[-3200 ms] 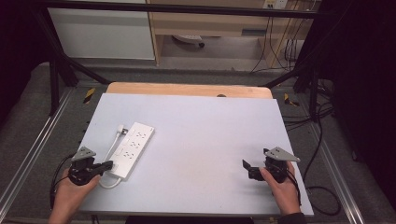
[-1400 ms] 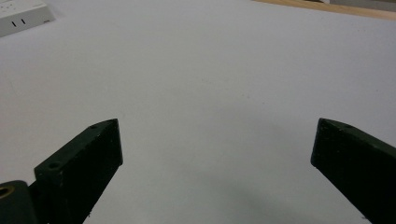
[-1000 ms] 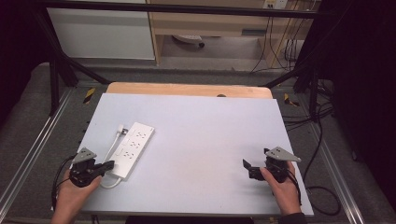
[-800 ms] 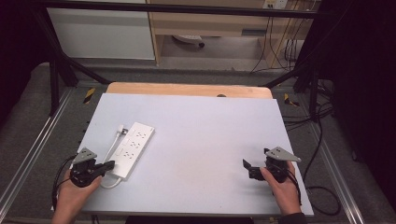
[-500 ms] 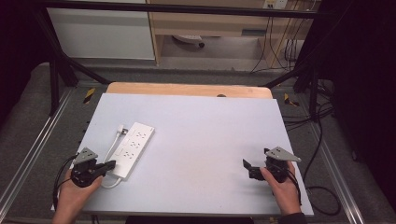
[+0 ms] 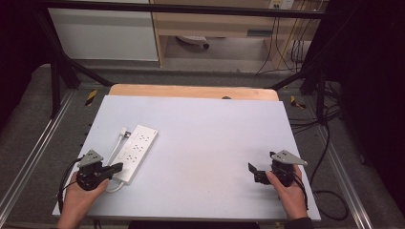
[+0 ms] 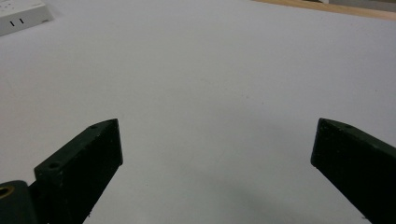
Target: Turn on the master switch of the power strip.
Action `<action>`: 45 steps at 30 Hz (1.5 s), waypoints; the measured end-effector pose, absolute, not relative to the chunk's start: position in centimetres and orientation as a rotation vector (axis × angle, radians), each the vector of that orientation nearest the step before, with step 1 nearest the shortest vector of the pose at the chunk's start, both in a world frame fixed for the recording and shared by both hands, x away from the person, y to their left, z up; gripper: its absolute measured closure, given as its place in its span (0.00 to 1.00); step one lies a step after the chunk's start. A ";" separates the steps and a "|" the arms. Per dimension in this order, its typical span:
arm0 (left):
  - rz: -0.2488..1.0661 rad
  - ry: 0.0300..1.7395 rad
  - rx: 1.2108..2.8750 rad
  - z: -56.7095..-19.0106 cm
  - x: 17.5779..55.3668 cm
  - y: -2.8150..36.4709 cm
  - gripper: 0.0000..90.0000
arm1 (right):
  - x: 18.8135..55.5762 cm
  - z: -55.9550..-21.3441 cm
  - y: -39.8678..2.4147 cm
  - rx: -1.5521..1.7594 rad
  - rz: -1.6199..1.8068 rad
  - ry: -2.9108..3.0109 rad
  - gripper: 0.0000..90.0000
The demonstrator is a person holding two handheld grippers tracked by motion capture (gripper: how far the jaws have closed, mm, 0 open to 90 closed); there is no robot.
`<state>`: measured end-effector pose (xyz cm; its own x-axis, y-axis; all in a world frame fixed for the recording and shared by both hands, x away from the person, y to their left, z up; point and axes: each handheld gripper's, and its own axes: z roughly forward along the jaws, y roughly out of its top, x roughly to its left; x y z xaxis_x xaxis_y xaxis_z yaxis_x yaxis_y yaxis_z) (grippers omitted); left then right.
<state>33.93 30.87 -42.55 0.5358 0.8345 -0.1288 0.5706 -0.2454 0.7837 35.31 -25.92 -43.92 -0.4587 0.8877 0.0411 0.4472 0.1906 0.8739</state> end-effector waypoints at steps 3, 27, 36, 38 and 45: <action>0.399 1.136 1.934 -42.5 34.0 30.7 1.00 | 35.3 -43.9 -25.9 1.244 1.204 1.989 0.03; 0.454 1.099 1.854 -42.1 34.0 30.6 0.77 | 35.3 -43.9 -25.9 1.244 1.203 1.989 0.03; 0.469 1.113 1.829 -42.0 34.0 30.6 0.60 | 35.3 -43.9 -25.9 1.239 1.201 1.992 0.03; 0.470 1.114 1.818 -42.0 34.0 30.6 0.55 | 35.3 -43.9 -25.9 1.240 1.201 1.992 0.03; 0.479 1.092 1.789 -41.8 33.9 30.5 0.39 | 35.4 -43.9 -25.9 1.234 1.199 1.991 0.03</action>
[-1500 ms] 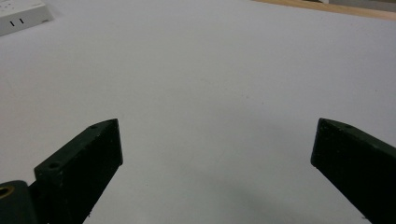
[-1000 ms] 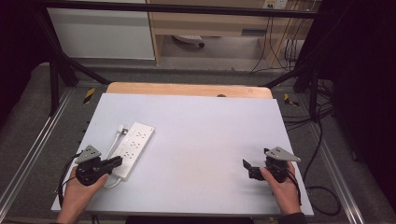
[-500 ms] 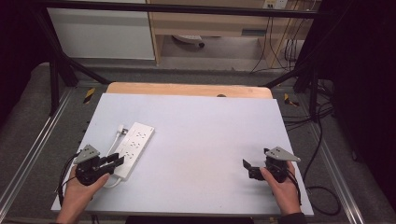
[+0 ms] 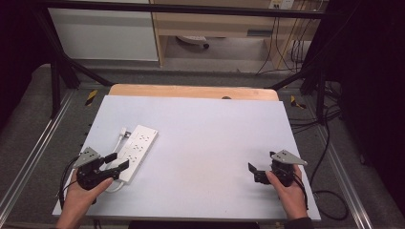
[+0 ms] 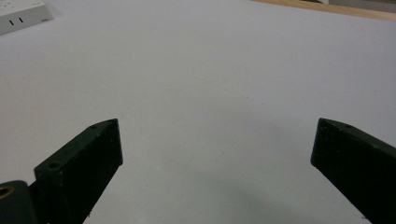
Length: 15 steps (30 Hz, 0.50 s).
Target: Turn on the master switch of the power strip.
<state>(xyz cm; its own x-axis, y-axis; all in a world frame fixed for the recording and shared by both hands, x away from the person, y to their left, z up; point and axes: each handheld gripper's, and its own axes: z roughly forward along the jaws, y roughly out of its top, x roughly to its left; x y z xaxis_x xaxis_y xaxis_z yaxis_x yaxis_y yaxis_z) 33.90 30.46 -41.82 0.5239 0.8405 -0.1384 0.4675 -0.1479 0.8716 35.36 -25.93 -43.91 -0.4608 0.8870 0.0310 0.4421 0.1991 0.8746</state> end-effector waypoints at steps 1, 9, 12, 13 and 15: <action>0.481 1.087 1.787 -41.8 33.9 30.4 0.38 | 35.4 -43.9 -25.9 1.234 1.199 1.991 0.03; 0.489 1.081 1.763 -41.6 33.8 30.3 0.19 | 35.3 -43.9 -25.9 1.240 1.200 1.991 0.03; 0.490 1.077 1.745 -41.5 33.8 30.4 0.14 | 35.3 -43.9 -25.9 1.236 1.201 1.992 0.03; 0.489 1.075 1.742 -41.5 33.8 30.5 0.12 | 35.3 -43.9 -25.9 1.237 1.201 1.993 0.03; 0.499 1.067 1.728 -41.4 33.8 30.6 0.10 | 35.3 -43.9 -25.9 1.240 1.202 1.992 0.03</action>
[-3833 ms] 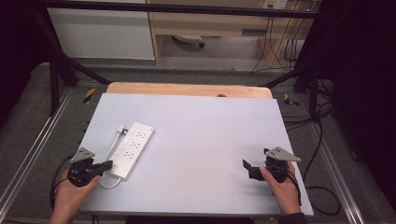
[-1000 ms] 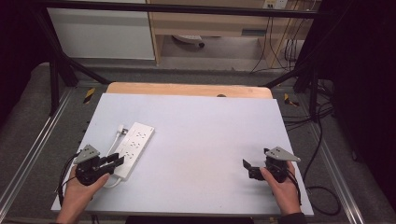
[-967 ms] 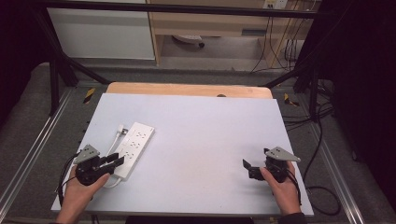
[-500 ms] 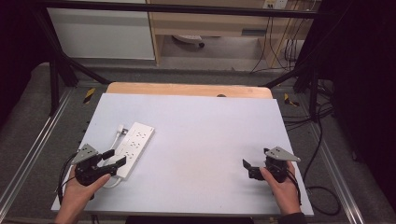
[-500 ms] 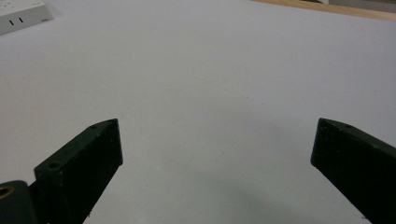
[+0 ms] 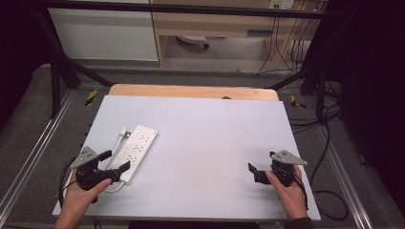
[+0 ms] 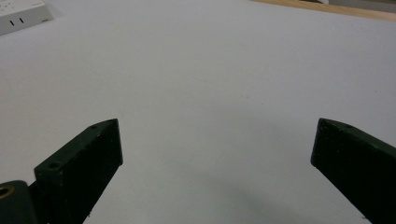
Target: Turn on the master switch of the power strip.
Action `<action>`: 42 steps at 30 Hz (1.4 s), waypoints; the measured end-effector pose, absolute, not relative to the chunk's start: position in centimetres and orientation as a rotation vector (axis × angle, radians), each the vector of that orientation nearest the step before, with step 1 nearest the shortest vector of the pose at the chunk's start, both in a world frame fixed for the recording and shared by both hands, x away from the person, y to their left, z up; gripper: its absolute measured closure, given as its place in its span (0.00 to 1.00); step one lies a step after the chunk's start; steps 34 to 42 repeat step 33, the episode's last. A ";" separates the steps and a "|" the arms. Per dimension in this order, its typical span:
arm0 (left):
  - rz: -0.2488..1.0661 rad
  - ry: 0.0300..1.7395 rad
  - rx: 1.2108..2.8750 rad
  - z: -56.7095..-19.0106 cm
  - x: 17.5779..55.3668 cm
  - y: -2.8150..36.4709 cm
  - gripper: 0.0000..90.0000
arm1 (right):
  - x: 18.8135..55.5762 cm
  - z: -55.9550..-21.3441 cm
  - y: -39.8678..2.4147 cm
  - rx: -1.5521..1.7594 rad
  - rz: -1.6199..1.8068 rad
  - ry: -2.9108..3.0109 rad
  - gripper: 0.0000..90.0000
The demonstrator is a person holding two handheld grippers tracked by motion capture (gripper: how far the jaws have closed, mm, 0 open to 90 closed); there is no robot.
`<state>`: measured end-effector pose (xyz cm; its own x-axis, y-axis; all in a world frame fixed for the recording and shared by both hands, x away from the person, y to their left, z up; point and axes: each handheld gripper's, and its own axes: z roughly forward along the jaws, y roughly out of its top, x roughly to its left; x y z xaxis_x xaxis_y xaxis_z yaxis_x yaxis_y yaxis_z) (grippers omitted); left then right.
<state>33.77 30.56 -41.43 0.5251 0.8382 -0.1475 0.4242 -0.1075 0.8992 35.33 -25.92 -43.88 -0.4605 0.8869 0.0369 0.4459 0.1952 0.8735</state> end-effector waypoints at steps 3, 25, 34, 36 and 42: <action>0.510 1.047 1.704 -41.3 33.7 30.7 0.09 | 35.3 -43.9 -25.9 1.241 1.203 1.991 0.03; 0.628 1.046 1.601 -41.5 33.1 34.2 0.11 | 35.4 -43.9 -25.9 1.232 1.195 1.991 0.03; 0.615 1.094 1.568 -42.1 33.3 35.4 0.12 | 36.1 -44.7 -25.9 1.291 1.111 2.000 0.02; 0.615 1.094 1.568 -42.1 33.3 35.4 0.12 | 36.1 -44.7 -25.9 1.291 1.111 2.000 0.02; 0.615 1.094 1.568 -42.1 33.3 35.4 0.12 | 36.1 -44.7 -25.9 1.291 1.111 2.000 0.02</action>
